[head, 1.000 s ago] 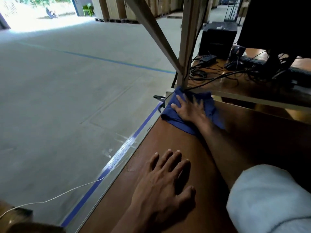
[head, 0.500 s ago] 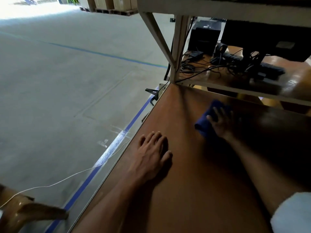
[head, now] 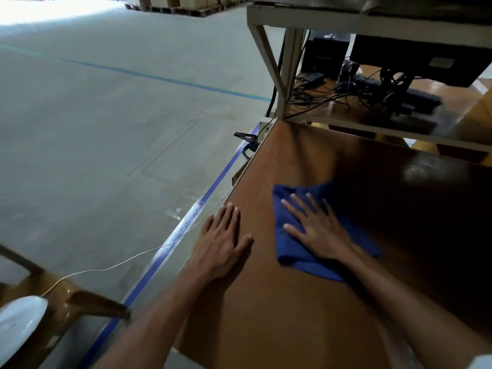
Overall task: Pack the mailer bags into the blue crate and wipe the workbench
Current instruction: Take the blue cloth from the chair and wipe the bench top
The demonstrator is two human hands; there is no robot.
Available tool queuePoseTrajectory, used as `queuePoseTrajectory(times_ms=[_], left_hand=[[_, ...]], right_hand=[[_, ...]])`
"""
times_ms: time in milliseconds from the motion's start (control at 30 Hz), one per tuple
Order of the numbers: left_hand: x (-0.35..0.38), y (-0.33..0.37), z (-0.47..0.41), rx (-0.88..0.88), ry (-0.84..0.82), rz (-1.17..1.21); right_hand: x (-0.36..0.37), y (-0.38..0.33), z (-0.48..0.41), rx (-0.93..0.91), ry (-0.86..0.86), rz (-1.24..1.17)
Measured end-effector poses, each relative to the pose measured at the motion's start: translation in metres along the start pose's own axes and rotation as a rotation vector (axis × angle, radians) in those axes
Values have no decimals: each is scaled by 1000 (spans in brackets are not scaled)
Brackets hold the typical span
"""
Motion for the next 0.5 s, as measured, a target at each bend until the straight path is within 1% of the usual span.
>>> queuePoseTrajectory(times_ms=[33, 67, 133, 167, 200, 233, 300, 333, 367, 400, 467, 500], left_hand=[[-1, 2, 10, 15, -4, 7], [-3, 4, 21, 26, -12, 14], [-7, 5, 43, 30, -15, 12], [-9, 4, 51, 26, -11, 4], [-9, 4, 58, 21, -14, -1], [-9, 4, 62, 19, -16, 0], [-10, 4, 65, 23, 4, -3], [-11, 3, 65, 25, 12, -1], [-12, 1, 68, 23, 13, 13], [-12, 1, 74, 20, 10, 25], [-15, -3, 94, -5, 23, 24], [-17, -5, 106, -27, 20, 19]], right_hand=[[2, -4, -1, -47, -46, -22], [0, 7, -10, 3, -47, -25], [-7, 52, -23, 359, 8, -57], [-5, 59, -25, 484, 10, -52], [1, 46, -29, 487, 1, -47], [5, 15, -35, 361, 2, -48], [14, -49, -37, 6, -25, -65], [17, -60, -41, -86, -55, -63], [16, -53, -52, -71, -62, -65], [14, -34, -63, 44, -45, -60], [9, 12, -74, 430, 10, -95], [12, 15, -75, 554, 20, -101]])
Point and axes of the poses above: each hand's wrist, its own z-axis away from the middle knuckle, its own x-axis out of the palm, y = z × x, the point moved 10 cm from there along -z, towards the middle knuckle, and after that the axes turned 10 degrees about y, right-handed, at the moved point
